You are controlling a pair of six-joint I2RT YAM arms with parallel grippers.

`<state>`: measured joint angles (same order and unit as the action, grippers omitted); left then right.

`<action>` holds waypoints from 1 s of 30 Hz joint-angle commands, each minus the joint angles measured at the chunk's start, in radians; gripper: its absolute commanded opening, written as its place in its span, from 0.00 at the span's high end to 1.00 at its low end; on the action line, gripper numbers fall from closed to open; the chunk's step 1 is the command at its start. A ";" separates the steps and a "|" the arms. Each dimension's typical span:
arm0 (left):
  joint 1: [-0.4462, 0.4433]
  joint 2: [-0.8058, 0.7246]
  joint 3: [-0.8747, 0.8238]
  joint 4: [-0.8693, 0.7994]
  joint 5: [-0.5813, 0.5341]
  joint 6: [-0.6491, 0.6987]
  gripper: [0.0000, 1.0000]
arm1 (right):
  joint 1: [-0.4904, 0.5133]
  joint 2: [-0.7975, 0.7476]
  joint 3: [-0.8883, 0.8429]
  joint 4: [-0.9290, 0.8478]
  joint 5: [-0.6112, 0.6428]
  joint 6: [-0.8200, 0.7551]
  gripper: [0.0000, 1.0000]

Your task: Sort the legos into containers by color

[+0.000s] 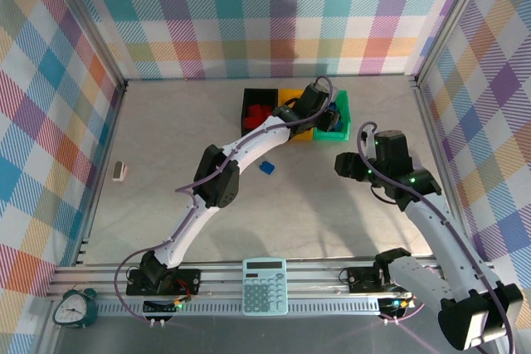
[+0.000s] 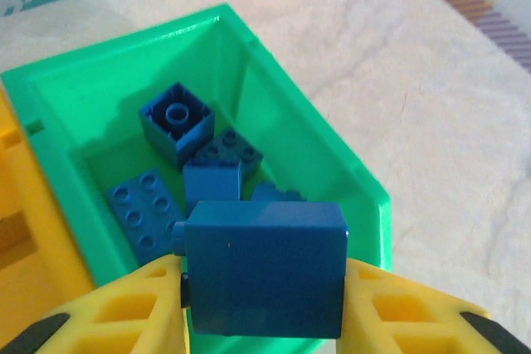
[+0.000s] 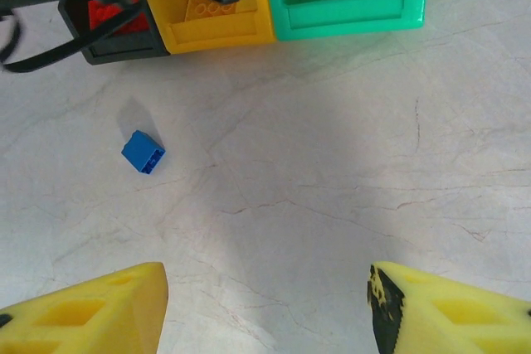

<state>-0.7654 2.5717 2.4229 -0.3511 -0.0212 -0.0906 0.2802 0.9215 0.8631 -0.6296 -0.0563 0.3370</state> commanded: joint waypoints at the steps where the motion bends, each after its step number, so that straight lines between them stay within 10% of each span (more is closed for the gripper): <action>1: 0.001 0.056 0.104 0.135 -0.041 -0.041 0.61 | -0.001 -0.024 -0.010 -0.040 -0.025 0.012 0.35; 4: 0.005 0.097 0.168 0.136 -0.064 -0.046 0.38 | 0.000 -0.026 -0.010 -0.047 -0.030 0.012 0.34; 12: 0.011 -0.018 0.068 0.144 -0.049 -0.016 0.37 | 0.000 -0.025 -0.011 -0.041 -0.026 0.007 0.34; 30: 0.118 -0.937 -0.963 0.034 -0.151 0.013 0.37 | 0.264 0.394 0.065 0.205 -0.030 -0.222 0.33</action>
<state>-0.6556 1.6951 1.5360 -0.2237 -0.1387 -0.0711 0.4957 1.2446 0.8711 -0.4942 -0.0982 0.2214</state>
